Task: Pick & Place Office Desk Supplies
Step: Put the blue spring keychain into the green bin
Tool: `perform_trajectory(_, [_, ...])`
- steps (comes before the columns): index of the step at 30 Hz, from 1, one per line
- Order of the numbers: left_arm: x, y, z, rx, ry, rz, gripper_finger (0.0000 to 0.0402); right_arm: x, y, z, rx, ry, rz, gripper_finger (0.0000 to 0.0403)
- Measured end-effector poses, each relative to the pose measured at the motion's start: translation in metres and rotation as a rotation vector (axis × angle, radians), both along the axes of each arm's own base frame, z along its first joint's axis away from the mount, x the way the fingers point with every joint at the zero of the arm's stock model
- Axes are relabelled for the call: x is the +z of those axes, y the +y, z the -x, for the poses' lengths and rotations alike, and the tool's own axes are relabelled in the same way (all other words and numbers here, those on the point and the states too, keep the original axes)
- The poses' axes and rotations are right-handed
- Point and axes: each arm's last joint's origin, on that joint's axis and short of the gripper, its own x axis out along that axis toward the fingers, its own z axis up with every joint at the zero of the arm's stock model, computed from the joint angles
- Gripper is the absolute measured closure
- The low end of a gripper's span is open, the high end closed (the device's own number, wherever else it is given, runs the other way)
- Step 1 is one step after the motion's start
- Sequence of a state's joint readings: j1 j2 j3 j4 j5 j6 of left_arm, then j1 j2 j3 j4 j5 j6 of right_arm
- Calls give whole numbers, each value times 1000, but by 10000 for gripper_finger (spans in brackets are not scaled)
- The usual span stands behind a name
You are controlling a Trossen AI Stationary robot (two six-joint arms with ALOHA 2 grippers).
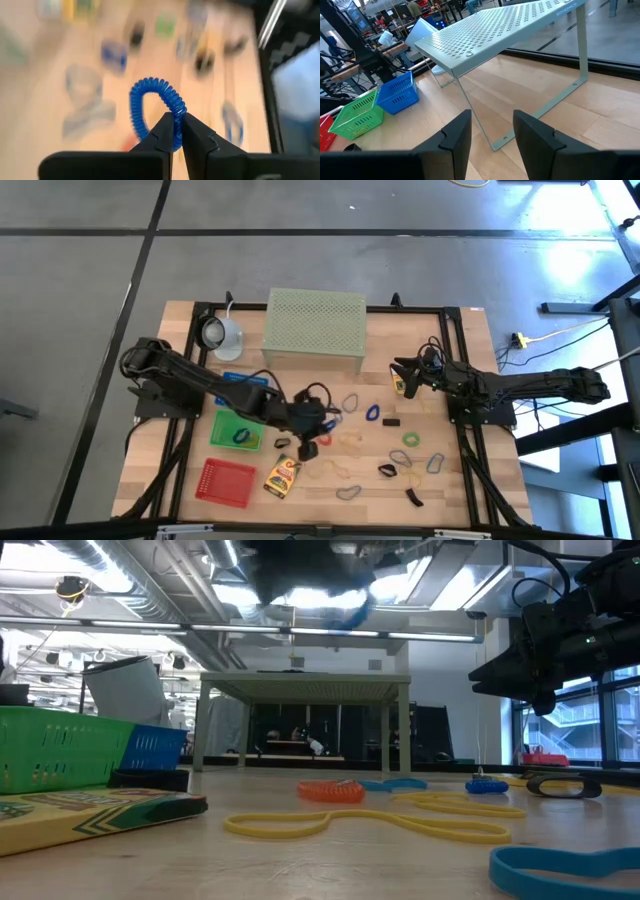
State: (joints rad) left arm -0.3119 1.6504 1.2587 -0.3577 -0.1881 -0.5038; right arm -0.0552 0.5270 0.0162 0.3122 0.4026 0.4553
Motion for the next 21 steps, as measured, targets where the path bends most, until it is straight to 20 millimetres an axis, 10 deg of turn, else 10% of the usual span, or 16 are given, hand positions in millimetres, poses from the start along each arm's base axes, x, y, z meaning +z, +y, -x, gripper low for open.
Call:
perform_trajectory(14, [-9, -1, 93, 299, 809, 98, 384, 0, 0, 0, 0, 3, 0, 257])
perform_trajectory(21, [-10, -1, 104, 329, 910, 36, 384, 0, 0, 0, 0, 3, 0, 257])
